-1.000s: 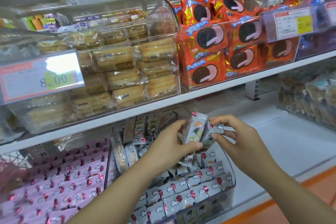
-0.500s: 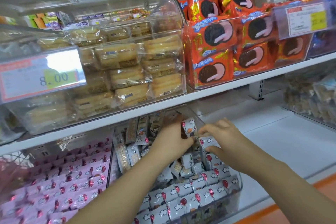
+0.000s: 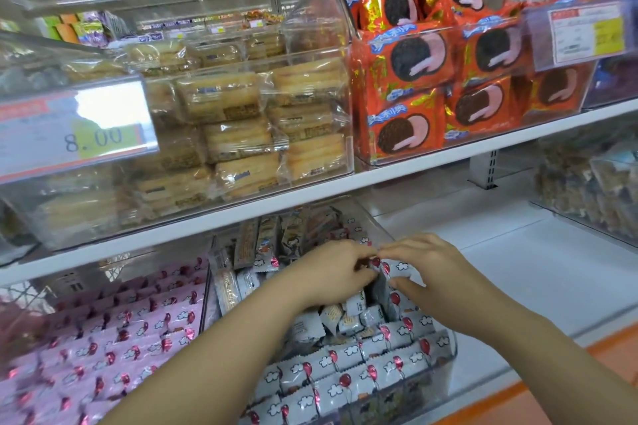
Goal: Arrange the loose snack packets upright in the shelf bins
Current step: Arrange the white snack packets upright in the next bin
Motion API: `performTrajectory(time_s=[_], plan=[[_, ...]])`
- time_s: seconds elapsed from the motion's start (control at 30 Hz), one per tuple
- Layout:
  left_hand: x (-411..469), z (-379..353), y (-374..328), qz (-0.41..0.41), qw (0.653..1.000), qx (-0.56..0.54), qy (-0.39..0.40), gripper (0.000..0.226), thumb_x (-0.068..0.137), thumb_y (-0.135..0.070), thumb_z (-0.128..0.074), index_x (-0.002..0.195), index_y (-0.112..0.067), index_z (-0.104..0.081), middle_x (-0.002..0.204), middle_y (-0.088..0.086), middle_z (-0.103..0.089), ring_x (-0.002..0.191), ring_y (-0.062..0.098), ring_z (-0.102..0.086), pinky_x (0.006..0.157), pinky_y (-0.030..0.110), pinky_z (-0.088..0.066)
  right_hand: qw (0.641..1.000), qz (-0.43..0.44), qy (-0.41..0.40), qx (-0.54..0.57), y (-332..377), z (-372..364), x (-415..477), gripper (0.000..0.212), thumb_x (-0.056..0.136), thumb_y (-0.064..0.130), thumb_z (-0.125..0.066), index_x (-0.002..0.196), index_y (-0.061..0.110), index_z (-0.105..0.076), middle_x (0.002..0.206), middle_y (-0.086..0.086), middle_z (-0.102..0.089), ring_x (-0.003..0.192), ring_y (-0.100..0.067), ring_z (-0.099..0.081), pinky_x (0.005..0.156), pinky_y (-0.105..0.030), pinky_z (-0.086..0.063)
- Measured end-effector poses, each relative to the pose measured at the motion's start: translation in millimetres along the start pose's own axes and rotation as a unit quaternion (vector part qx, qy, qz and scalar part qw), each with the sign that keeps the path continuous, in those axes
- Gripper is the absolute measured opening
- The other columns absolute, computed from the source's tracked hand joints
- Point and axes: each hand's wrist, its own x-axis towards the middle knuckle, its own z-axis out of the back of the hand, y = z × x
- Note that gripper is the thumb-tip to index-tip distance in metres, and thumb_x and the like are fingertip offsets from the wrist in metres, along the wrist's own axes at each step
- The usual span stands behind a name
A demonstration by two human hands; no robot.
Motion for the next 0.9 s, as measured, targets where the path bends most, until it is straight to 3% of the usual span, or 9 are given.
performTrajectory(time_s=[0.07, 0.13, 0.2, 0.27, 0.37, 0.57, 0.73, 0.83, 0.9], plan=[[-6.7, 6.0, 3.0, 0.013, 0.998, -0.065, -0.001, 0.030, 0.096, -0.030, -0.053, 0.125, -0.026, -0.050, 0.117, -0.005, -0.060, 0.098, 0.009, -0.058, 0.089, 0.029, -0.048, 1.000, 0.004, -0.004, 0.006, -1.4, -0.1, -0.6, 0.043, 0.093, 0.029, -0.057, 0.134, 0.037, -0.047, 0.134, 0.022, -0.047, 0.128, -0.004, -0.032, 0.111, -0.026, -0.023], [-13.9, 8.5, 5.1, -0.004, 0.998, -0.063, -0.004, 0.021, 0.093, -0.033, -0.058, 0.112, -0.026, -0.053, 0.108, -0.010, -0.060, 0.093, 0.006, -0.057, 0.087, 0.029, -0.048, 1.000, 0.006, -0.002, 0.014, -2.4, -0.7, -0.8, 0.043, 0.094, 0.028, -0.055, 0.135, 0.036, -0.046, 0.134, 0.022, -0.047, 0.129, -0.004, -0.031, 0.111, -0.026, -0.023], [-19.5, 8.0, 3.4, -0.039, 0.999, -0.023, 0.027, 0.017, 0.090, -0.037, -0.061, 0.104, -0.028, -0.059, 0.102, -0.011, -0.057, 0.093, 0.006, -0.055, 0.089, 0.031, -0.046, 0.999, 0.005, -0.004, 0.032, -4.4, -2.3, -0.6, 0.043, 0.095, 0.024, -0.054, 0.136, 0.034, -0.046, 0.135, 0.020, -0.046, 0.130, -0.004, -0.031, 0.111, -0.024, -0.023], [-20.5, 1.8, 0.3, -0.059, 0.995, 0.047, 0.059, 0.024, 0.089, -0.041, -0.061, 0.111, -0.032, -0.062, 0.114, -0.011, -0.052, 0.108, 0.008, -0.049, 0.099, 0.032, -0.039, 0.998, 0.003, -0.016, 0.055, -6.8, -4.1, -1.0, 0.044, 0.094, 0.018, -0.054, 0.135, 0.032, -0.047, 0.135, 0.017, -0.049, 0.129, -0.002, -0.032, 0.108, -0.018, -0.023], [-15.8, -9.7, -1.5, -0.064, 0.987, 0.138, 0.041, 0.032, 0.087, -0.042, -0.062, 0.119, -0.041, -0.059, 0.123, -0.011, -0.048, 0.120, 0.013, -0.041, 0.106, 0.037, -0.029, 0.998, 0.004, -0.027, 0.063, -7.5, -5.7, -2.5, 0.044, 0.094, 0.015, -0.053, 0.135, 0.031, -0.048, 0.133, 0.017, -0.050, 0.127, 0.001, -0.033, 0.101, -0.007, -0.020], [-10.5, -12.9, -2.5, -0.087, 0.983, 0.160, -0.003, 0.016, 0.088, -0.036, -0.063, 0.103, -0.033, -0.067, 0.100, -0.010, -0.052, 0.108, 0.014, -0.044, 0.100, 0.040, -0.035, 0.998, 0.002, -0.023, 0.061, -7.7, -5.3, -5.5, 0.045, 0.094, 0.012, -0.052, 0.136, 0.030, -0.047, 0.135, 0.018, -0.048, 0.127, 0.001, -0.032, 0.096, 0.002, -0.014], [-13.6, -8.2, 0.6, -0.081, 0.971, 0.216, 0.064, 0.041, 0.086, -0.033, -0.066, 0.126, -0.040, -0.056, 0.125, -0.009, -0.050, 0.120, 0.017, -0.041, 0.105, 0.037, -0.031, 0.997, -0.003, -0.029, 0.069, -7.5, -4.3, -7.7, 0.046, 0.094, 0.011, -0.052, 0.135, 0.030, -0.048, 0.131, 0.019, -0.049, 0.126, 0.002, -0.033, 0.094, 0.004, -0.014], [-13.3, -7.8, 1.1, -0.096, 0.967, 0.229, 0.050, 0.042, 0.086, -0.031, -0.066, 0.126, -0.039, -0.057, 0.125, -0.008, -0.051, 0.120, 0.018, -0.042, 0.103, 0.037, -0.033, 0.996, -0.009, -0.045, 0.078, -7.2, -2.4, -10.1, 0.044, 0.093, 0.010, -0.054, 0.131, 0.030, -0.052, 0.126, 0.021, -0.049, 0.124, 0.001, -0.036, 0.098, -0.002, -0.019], [-13.1, -11.2, 1.1, -0.118, 0.964, 0.235, 0.032, 0.039, 0.087, -0.031, -0.065, 0.125, -0.034, -0.058, 0.124, -0.008, -0.054, 0.119, 0.018, -0.043, 0.103, 0.037, -0.033, 0.995, -0.009, -0.056, 0.077, -6.7, -2.0, -11.1, 0.040, 0.092, 0.009, -0.055, 0.127, 0.028, -0.057, 0.122, 0.023, -0.050, 0.121, 0.001, -0.038, 0.095, 0.003, -0.017]])
